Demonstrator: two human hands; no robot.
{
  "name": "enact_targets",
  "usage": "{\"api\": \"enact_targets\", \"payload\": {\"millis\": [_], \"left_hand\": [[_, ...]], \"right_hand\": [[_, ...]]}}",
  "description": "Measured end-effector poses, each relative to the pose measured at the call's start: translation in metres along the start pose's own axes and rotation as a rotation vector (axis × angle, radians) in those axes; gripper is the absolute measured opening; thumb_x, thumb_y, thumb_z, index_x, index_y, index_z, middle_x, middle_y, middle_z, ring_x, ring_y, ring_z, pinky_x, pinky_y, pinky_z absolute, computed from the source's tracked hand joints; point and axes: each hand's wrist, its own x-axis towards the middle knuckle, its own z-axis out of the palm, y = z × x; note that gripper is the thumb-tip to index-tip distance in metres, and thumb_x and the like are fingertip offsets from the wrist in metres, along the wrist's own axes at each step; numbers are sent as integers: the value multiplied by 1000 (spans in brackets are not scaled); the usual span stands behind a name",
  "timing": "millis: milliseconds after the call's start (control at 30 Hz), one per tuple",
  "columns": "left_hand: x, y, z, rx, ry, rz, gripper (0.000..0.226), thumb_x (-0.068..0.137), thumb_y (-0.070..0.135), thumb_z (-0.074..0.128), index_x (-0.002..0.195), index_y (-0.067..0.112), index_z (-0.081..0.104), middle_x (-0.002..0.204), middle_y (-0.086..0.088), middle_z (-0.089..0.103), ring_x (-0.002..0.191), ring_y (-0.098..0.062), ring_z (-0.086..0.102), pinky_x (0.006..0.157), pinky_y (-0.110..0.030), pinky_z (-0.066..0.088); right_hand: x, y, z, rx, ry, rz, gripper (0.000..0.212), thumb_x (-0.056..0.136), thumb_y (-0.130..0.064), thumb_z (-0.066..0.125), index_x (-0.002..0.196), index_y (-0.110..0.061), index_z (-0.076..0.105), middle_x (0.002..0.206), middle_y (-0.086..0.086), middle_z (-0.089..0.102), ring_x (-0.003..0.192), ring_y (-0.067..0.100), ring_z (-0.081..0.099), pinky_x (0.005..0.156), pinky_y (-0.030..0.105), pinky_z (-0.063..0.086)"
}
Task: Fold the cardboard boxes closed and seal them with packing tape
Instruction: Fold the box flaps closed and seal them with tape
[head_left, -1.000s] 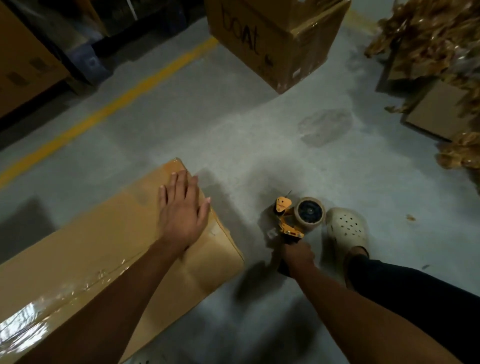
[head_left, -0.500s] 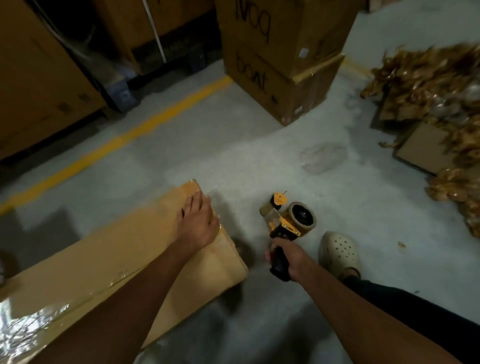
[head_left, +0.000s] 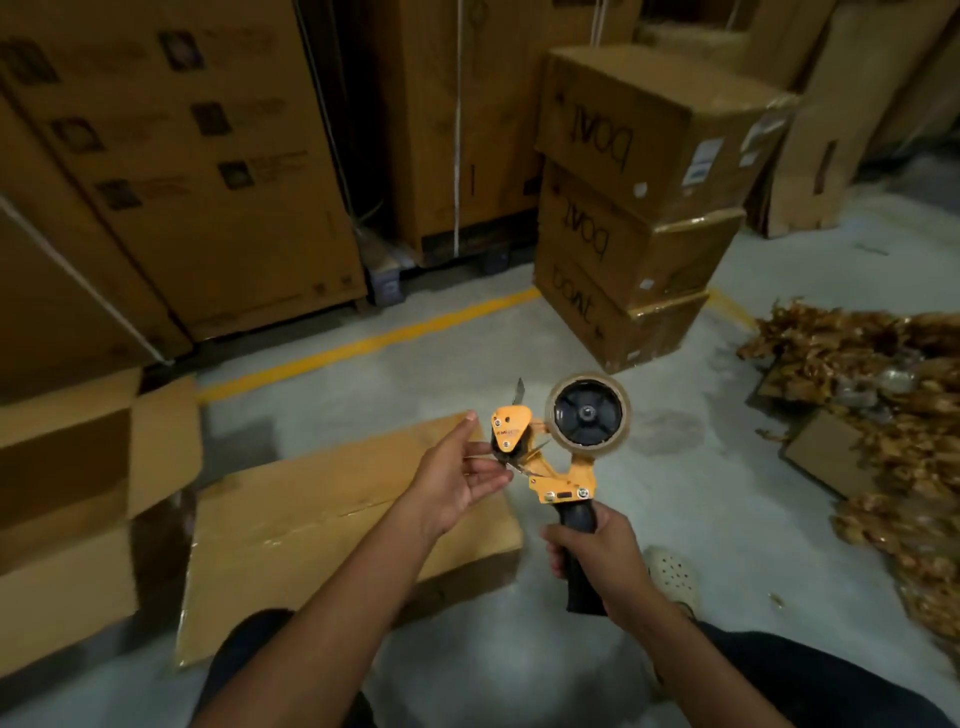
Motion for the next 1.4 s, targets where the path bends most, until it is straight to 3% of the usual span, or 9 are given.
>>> {"api": "enact_targets", "payload": {"millis": [67,200,433,633,867,1067,1133,1233,1400], "left_hand": [[-26,0,-7,-20,-13,-1,52,94,48,61,118,1,58,106,-22,63,83,-30,70,58,-30,59],[-70,-2,-17,-95,-72,-7,41,95,38,62,115,2,60,106,-20,63,75,-26,72,54,-27,59],[-117,4,-21,-139,-171,-8,17,101,8,49,109,-3,60,85,-24,71,67,-30,74,50,-25,59],[-139,18,-12,-2,-192,-22,37,100,19,46,119,-10,58,92,-26,73,73,-33,75,54,-25,60],[-153,23,-2,154,-215,24,23,103,5,43,113,-7,60,90,-24,73,72,-27,75,57,-24,60],[-161,29,7,246,-232,98,23,105,10,43,102,-3,62,88,-19,69,66,-22,73,56,-22,59],[-159,30,8,271,-203,123,22,104,12,46,109,-4,60,94,-21,67,64,-21,72,53,-22,58],[-157,33,5,286,-200,128,18,102,9,51,113,-4,54,91,-23,68,64,-22,71,53,-23,58],[-156,43,-4,323,-275,93,4,97,2,57,100,-1,56,88,-22,69,68,-23,70,61,-24,61]], "right_hand": [[-24,-6,2,-57,0,-55,17,81,3,71,88,1,56,60,14,58,51,26,51,49,33,46],[-63,-19,5,-131,21,-159,12,86,-10,73,90,-2,65,61,11,61,52,25,56,53,36,50],[-101,-43,0,-176,23,-261,12,87,-13,73,92,-4,66,64,13,65,53,25,59,54,35,52],[-122,-56,-10,-202,30,-348,11,85,-14,75,89,-6,68,63,16,65,53,25,58,53,35,50],[-134,-60,-21,-275,125,-390,10,84,-7,73,92,-13,71,68,12,69,56,22,63,57,36,56],[-139,-63,-20,-368,183,-428,20,82,-4,73,93,-20,68,74,4,71,64,19,68,58,29,57],[-138,-61,-20,-426,211,-438,22,79,-3,73,90,-20,66,72,2,70,65,20,67,58,36,57],[-137,-57,-23,-479,228,-433,19,74,1,71,80,-16,64,66,6,68,65,24,66,61,45,56],[-140,-52,-18,-362,138,-382,9,81,8,60,81,0,61,59,13,64,53,23,60,58,39,54]]}}
